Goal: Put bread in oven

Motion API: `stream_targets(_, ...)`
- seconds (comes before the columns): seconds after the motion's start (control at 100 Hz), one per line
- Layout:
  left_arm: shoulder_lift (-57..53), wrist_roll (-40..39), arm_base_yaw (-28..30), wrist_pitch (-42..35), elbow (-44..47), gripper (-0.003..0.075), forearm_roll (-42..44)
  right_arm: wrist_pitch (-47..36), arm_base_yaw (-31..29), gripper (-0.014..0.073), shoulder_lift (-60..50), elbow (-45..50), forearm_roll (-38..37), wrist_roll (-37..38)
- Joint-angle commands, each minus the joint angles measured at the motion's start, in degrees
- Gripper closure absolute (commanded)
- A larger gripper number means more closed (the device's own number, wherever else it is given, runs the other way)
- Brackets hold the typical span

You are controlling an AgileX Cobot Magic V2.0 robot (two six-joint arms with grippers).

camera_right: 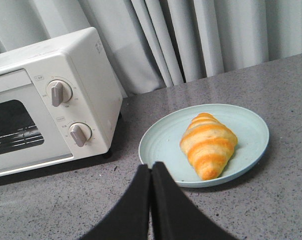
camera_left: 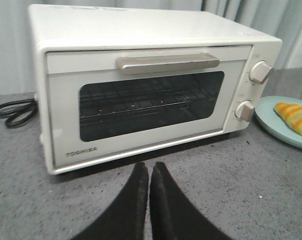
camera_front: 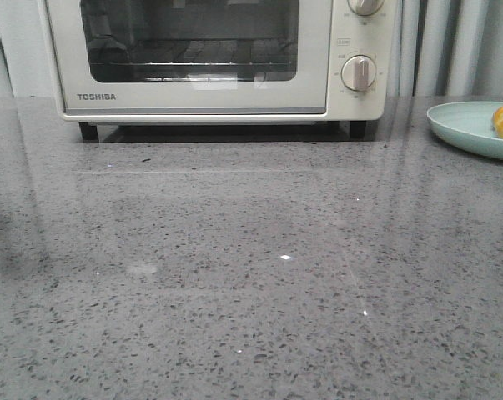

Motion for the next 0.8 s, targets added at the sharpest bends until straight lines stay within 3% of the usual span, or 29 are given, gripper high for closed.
stream_targets(0.0, 7.0, 0.7, -2.3, -4.0, -7.4, 0.0741, 1.8, -3.8, -0.2, 0.0641, 1.1, -2.3, -0.8, -0.5)
stream_targets(0.4, 28.0, 0.7, -2.9, -3.4, -29.5, 0.0741, 2.4, -3.4, -0.2, 0.0641, 1.1, -2.3, -0.8, -0.5)
stream_targets(0.79, 37.3, 0.7, -2.9, -3.5, -37.0, 0.0741, 2.4, -2.5, -0.2, 0.0641, 1.1, -2.3, -0.8, -0.5)
